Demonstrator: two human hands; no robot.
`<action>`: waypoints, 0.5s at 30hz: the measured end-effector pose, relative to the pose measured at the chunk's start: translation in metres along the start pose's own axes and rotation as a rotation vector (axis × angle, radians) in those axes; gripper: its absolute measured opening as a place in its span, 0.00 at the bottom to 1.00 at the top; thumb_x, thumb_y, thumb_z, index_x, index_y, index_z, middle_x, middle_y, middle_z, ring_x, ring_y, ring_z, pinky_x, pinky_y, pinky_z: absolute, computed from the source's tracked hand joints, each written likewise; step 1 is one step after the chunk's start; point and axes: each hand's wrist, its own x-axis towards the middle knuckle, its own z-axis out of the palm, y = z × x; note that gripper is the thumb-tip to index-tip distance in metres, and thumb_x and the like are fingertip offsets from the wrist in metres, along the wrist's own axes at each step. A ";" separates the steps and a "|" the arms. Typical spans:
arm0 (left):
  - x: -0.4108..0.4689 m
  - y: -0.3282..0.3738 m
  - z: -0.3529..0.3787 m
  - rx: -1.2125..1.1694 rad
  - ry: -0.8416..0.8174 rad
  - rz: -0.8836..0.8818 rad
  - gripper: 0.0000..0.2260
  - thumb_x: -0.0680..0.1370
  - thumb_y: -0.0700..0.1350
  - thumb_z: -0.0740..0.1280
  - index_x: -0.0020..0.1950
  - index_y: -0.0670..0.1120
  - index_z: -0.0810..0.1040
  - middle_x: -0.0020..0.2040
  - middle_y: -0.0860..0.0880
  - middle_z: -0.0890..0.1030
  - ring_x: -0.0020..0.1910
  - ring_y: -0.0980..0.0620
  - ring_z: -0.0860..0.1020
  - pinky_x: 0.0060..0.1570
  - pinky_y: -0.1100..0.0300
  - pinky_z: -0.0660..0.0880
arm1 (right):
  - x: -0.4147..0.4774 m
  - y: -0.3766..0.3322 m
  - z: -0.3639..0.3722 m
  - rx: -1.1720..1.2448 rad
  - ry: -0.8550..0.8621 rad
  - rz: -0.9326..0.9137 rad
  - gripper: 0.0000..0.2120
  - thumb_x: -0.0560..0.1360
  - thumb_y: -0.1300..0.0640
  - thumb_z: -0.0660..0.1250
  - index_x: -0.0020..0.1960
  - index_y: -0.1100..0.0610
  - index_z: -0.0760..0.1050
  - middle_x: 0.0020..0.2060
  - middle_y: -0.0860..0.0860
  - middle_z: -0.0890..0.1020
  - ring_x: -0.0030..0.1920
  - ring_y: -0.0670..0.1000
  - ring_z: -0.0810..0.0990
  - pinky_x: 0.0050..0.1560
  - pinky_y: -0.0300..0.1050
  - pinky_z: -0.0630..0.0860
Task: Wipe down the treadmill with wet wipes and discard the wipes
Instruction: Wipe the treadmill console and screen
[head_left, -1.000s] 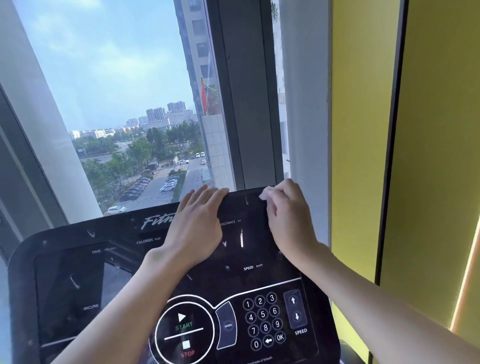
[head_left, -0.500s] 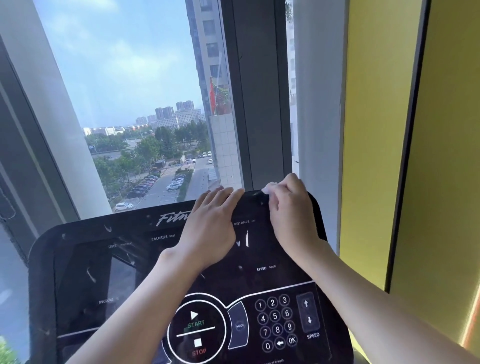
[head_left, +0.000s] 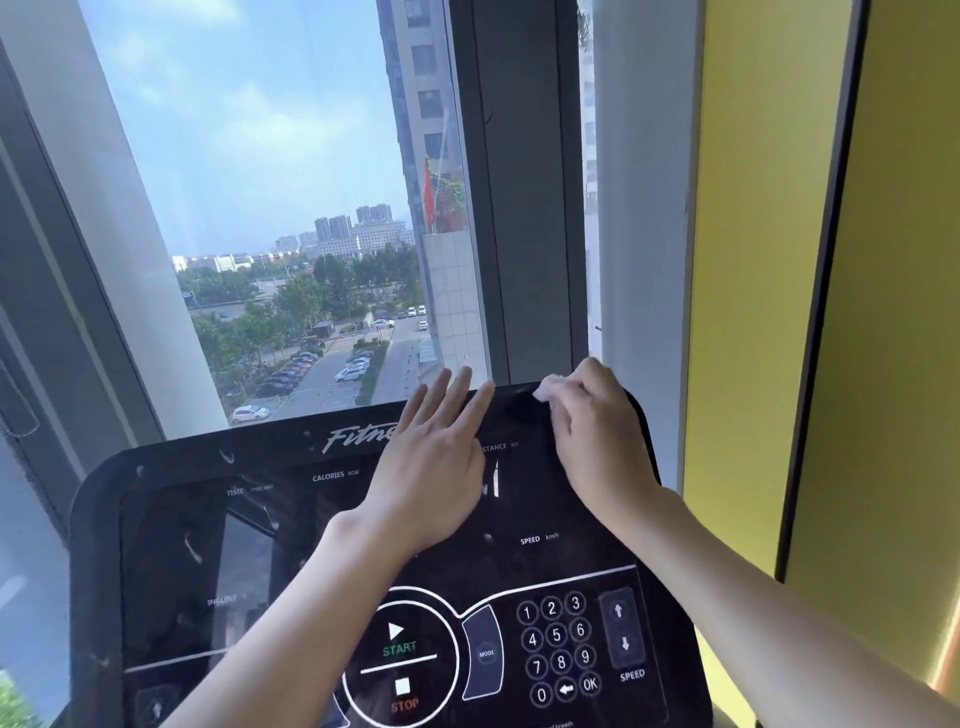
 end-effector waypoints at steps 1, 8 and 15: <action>0.000 0.000 -0.001 -0.019 -0.008 -0.005 0.28 0.83 0.44 0.53 0.82 0.52 0.46 0.82 0.50 0.43 0.79 0.52 0.36 0.76 0.57 0.34 | 0.002 -0.001 -0.001 -0.009 0.026 0.068 0.09 0.72 0.73 0.70 0.47 0.62 0.83 0.41 0.53 0.75 0.42 0.55 0.79 0.43 0.49 0.79; -0.023 0.022 -0.009 -0.316 0.210 -0.095 0.28 0.80 0.50 0.65 0.78 0.54 0.60 0.77 0.59 0.61 0.76 0.60 0.56 0.74 0.66 0.49 | 0.000 -0.039 -0.020 0.583 -0.125 0.473 0.05 0.77 0.62 0.71 0.43 0.58 0.84 0.36 0.49 0.81 0.35 0.43 0.79 0.44 0.33 0.76; -0.031 0.048 0.000 -0.579 0.336 -0.069 0.22 0.77 0.41 0.72 0.69 0.53 0.75 0.57 0.61 0.71 0.55 0.68 0.72 0.53 0.76 0.66 | 0.000 -0.057 -0.037 1.488 -0.272 1.070 0.04 0.76 0.71 0.66 0.47 0.65 0.78 0.36 0.58 0.80 0.37 0.51 0.79 0.42 0.39 0.76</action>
